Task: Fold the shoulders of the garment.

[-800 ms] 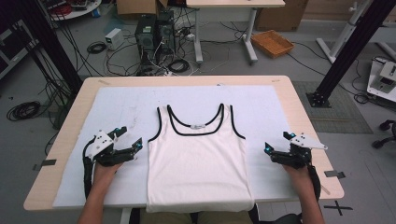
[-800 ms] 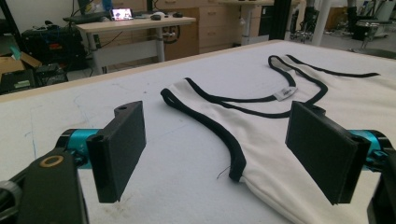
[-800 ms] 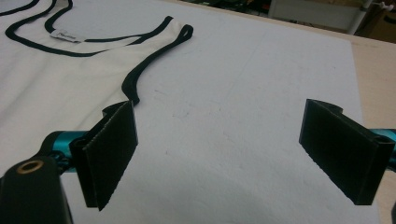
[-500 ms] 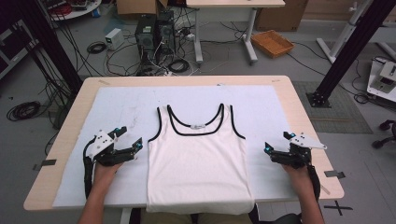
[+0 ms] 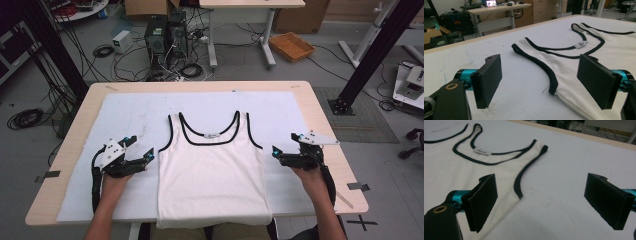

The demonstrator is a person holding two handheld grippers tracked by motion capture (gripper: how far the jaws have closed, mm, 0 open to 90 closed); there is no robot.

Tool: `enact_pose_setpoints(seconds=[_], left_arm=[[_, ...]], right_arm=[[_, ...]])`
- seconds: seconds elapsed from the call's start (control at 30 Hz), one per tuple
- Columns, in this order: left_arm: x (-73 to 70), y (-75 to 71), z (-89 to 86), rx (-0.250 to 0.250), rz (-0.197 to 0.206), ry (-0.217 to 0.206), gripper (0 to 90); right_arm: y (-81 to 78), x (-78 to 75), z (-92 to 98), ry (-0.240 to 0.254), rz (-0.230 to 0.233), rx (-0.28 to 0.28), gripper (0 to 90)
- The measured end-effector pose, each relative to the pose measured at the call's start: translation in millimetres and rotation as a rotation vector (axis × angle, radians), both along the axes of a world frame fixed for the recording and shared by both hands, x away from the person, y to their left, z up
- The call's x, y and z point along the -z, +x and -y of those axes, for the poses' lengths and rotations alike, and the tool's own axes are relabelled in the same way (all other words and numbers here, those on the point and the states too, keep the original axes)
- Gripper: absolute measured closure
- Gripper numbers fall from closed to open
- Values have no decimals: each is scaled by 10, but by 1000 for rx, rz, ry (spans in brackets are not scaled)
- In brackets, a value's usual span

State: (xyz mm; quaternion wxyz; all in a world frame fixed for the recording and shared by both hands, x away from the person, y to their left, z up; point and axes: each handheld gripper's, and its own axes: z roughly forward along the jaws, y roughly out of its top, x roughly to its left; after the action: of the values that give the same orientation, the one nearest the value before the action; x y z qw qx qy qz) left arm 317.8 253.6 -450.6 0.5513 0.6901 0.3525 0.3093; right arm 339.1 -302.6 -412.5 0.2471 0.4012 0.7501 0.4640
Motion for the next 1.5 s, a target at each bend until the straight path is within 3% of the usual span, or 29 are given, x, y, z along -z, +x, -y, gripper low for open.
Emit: enact_pose_setpoints(seconds=[0.3,0.5,0.53,0.6,0.7,0.77,0.9,1.07,1.13,1.2,1.23,1.27,1.33,1.5], left_arm=[[-3,14,8,-21,-16,2,202],[-3,23,2,-28,-23,-3,202],[-3,23,2,-28,-23,-3,202],[-4,24,2,-31,-26,-4,202],[-3,25,3,-35,-28,-7,202],[-4,27,0,-36,-31,-6,202],[-4,27,-1,-39,-32,-8,202],[-3,28,-3,-38,-34,-13,202],[-4,27,-2,-38,-34,-10,202],[-4,26,-2,-37,-34,-9,202],[-4,26,-2,-38,-34,-10,202],[-4,26,-2,-38,-34,-10,202],[-4,27,-2,-39,-35,-8,202],[-6,32,-9,-39,-39,-11,202]], right_arm=[[547,-330,-408,-56,-67,-35,110],[907,-372,-665,-105,-100,-13,110],[907,-372,-665,-105,-100,-13,110],[1063,-313,-767,-101,-134,-1,110],[1196,-214,-859,-139,-160,19,111],[1291,-128,-900,-161,-187,47,179],[1470,92,-964,-169,-257,93,196],[1589,302,-1041,-210,-303,104,424],[1590,310,-1041,-173,-296,81,560],[1570,299,-1069,-181,-290,23,816],[1551,286,-1092,-199,-278,19,860],[1531,268,-1107,-212,-258,15,869],[1482,222,-1120,-180,-230,13,873],[1274,85,-1121,-154,-125,-38,873]])
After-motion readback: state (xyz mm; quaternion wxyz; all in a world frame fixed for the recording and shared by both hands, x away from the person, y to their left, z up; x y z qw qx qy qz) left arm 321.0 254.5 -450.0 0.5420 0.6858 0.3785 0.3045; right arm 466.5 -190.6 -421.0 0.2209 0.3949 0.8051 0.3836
